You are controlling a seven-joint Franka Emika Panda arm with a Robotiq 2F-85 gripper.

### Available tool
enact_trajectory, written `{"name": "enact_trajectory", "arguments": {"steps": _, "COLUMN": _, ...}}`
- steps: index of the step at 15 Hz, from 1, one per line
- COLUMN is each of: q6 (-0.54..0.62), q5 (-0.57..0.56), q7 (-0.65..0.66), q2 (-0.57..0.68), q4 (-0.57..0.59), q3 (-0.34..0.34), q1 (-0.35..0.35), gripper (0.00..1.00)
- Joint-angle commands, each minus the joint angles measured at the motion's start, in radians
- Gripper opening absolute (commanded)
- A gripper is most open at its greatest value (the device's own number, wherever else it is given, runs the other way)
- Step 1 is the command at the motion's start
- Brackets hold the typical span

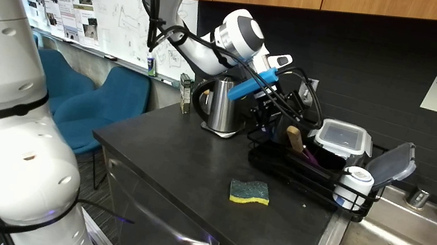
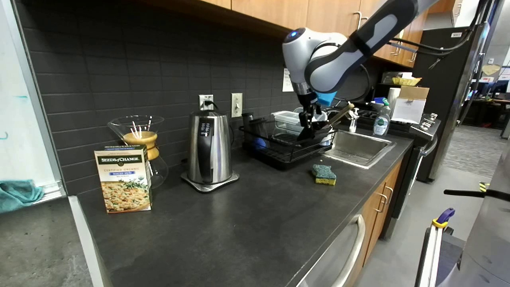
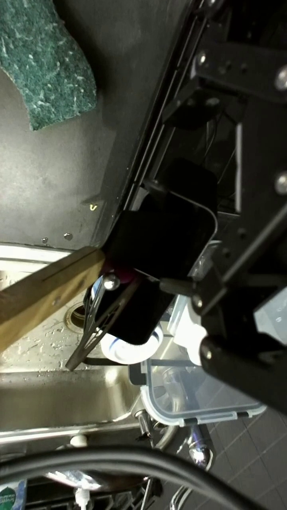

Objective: Remove one fork from the dish rack and put it on the counter.

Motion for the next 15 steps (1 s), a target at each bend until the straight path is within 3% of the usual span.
{"name": "enact_trajectory", "arguments": {"steps": 1, "q6": -0.007, "q5": -0.033, "q7": 0.021, "q2": 0.011, "q4": 0.015, "q3": -0.007, "q1": 0.007, "gripper": 0.93}}
{"name": "enact_trajectory", "arguments": {"steps": 6, "q6": -0.008, "q5": -0.040, "q7": 0.025, "q2": 0.012, "q4": 0.013, "q3": -0.010, "q1": 0.005, "gripper": 0.84}}
{"name": "enact_trajectory", "arguments": {"steps": 7, "q6": -0.009, "q5": -0.040, "q7": 0.026, "q2": 0.012, "q4": 0.013, "q3": -0.011, "q1": 0.005, "gripper": 0.74}}
{"name": "enact_trajectory", "arguments": {"steps": 10, "q6": -0.009, "q5": -0.040, "q7": 0.031, "q2": 0.014, "q4": 0.011, "q3": -0.013, "q1": 0.005, "gripper": 0.77}}
{"name": "enact_trajectory", "arguments": {"steps": 15, "q6": -0.013, "q5": -0.039, "q7": 0.039, "q2": 0.016, "q4": 0.009, "q3": -0.011, "q1": 0.008, "gripper": 0.67}}
